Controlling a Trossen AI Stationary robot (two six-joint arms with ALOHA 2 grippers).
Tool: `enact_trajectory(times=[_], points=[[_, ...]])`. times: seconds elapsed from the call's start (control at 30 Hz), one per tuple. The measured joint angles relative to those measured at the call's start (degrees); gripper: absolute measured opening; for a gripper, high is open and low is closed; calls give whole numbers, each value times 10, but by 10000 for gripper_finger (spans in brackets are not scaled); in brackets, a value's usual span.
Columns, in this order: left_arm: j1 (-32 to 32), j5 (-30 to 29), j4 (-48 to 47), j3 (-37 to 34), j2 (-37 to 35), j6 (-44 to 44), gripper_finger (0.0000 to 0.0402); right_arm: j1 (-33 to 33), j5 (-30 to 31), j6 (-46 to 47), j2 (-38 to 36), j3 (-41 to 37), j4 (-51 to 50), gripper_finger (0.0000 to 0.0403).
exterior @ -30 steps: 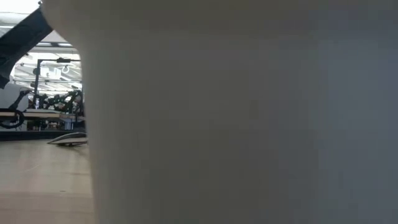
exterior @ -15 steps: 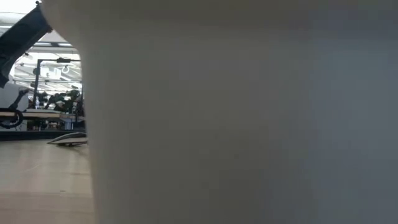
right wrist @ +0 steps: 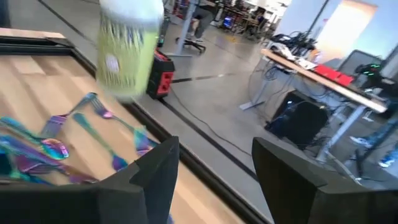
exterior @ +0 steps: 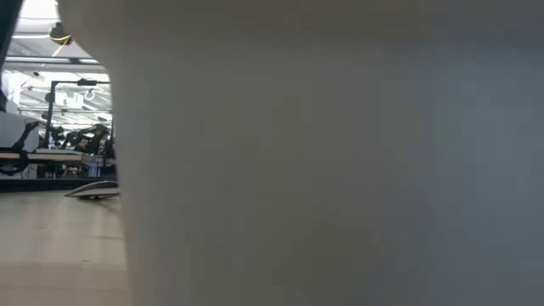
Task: Sort silverware
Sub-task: Move the white spray bottle to the top left of the table
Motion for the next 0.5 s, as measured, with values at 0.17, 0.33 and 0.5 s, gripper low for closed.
enact_trajectory(times=[0.17,0.33,0.5], points=[[18,-22,-56,-16,-91,-19,74,0,-28,14,0,0,0,188],[34,-79,-84,-71,-181,-56,74,0,-66,26,0,0,-21,188],[42,-146,-52,-175,-282,-81,74,0,-104,31,0,0,-30,188]])
